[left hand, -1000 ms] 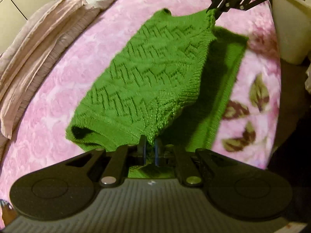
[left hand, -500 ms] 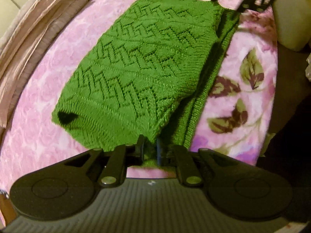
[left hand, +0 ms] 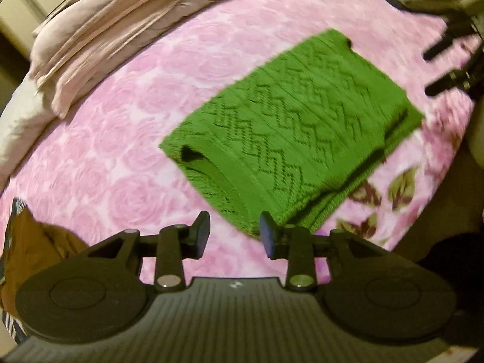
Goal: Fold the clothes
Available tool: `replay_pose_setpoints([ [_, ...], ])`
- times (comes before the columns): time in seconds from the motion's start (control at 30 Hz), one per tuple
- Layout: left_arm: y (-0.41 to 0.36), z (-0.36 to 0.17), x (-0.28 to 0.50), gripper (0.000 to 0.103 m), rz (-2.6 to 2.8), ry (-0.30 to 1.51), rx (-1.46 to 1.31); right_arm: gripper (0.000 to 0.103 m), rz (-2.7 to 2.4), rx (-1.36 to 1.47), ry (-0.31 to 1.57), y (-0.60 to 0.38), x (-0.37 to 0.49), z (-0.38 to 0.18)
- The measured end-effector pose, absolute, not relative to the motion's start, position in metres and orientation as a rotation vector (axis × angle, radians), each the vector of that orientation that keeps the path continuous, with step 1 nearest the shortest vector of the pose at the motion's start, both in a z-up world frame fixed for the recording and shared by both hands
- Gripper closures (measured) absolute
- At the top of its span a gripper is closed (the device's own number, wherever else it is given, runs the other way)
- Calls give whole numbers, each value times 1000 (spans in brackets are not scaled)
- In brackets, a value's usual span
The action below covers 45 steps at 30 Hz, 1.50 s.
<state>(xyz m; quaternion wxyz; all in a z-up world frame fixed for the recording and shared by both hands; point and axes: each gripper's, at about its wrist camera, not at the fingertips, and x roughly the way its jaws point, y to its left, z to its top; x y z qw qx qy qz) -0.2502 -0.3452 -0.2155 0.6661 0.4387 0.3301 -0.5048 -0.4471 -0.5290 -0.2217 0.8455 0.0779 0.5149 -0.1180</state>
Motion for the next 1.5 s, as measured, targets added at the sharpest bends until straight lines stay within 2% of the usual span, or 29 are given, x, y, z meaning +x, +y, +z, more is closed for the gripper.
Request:
replay_pose_setpoints([
  [0.33, -366, -198, -200, 68, -1337, 694, 992, 43, -452, 311, 1036, -497, -418, -185],
  [0.73, -365, -182, -129, 62, -1696, 496, 1130, 42, -812, 503, 1052, -406, -367, -164],
  [1.5, -373, -194, -129, 57, -1750, 507, 1216, 41, -848, 647, 1059, -384, -352, -173],
])
